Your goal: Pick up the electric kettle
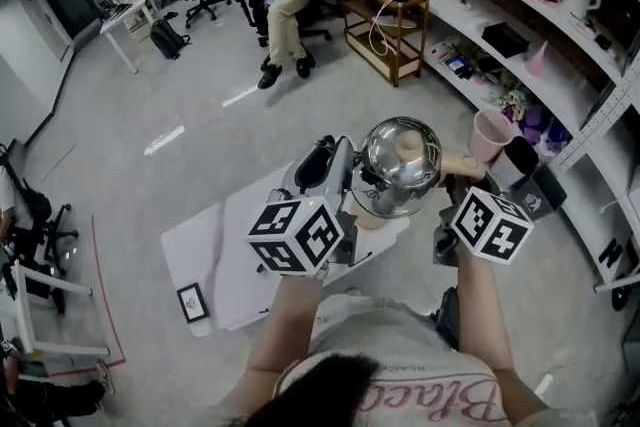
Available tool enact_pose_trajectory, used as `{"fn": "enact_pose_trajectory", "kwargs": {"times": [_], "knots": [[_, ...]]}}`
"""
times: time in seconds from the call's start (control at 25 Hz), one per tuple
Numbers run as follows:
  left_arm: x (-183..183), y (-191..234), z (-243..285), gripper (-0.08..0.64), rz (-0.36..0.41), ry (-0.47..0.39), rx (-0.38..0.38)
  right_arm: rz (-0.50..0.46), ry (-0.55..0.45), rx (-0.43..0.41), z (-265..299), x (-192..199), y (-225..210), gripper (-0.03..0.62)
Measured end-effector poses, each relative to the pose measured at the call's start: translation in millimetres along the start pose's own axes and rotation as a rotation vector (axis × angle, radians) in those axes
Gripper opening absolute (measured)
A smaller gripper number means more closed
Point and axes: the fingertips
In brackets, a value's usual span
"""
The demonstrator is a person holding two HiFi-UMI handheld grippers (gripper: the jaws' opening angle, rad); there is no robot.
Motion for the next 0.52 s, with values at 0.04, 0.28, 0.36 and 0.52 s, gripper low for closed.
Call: {"fn": "enact_pose_trajectory", "kwargs": {"times": [0.04,0.28,0.36,0.52], "knots": [[0.5,-0.1,-0.3,0.103,0.01,-0.002,-0.001,-0.002,-0.002,-0.001,-0.9,1.0,0.0,0.11],[-1.5,-5.0,-6.9,0.103,0.096,0.002,-0.013,0.024,0.007,-0.017,-6.8,11.5,2.5,0.109],[-5.0,-8.6,-6.3,0.103,0.129,0.004,-0.008,0.039,0.017,-0.02,-7.6,10.9,2.8,0.109],[-6.4,-15.0,1.0,0.104,0.193,0.008,0.011,0.062,0.031,-0.01,-4.2,5.3,-2.5,0.11]]}}
Point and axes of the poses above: the fingertips, and each gripper's own axes: z forward along the fingers, y to its left, x out of its underside, and after that the axes turned 14 degrees about x, right-handed
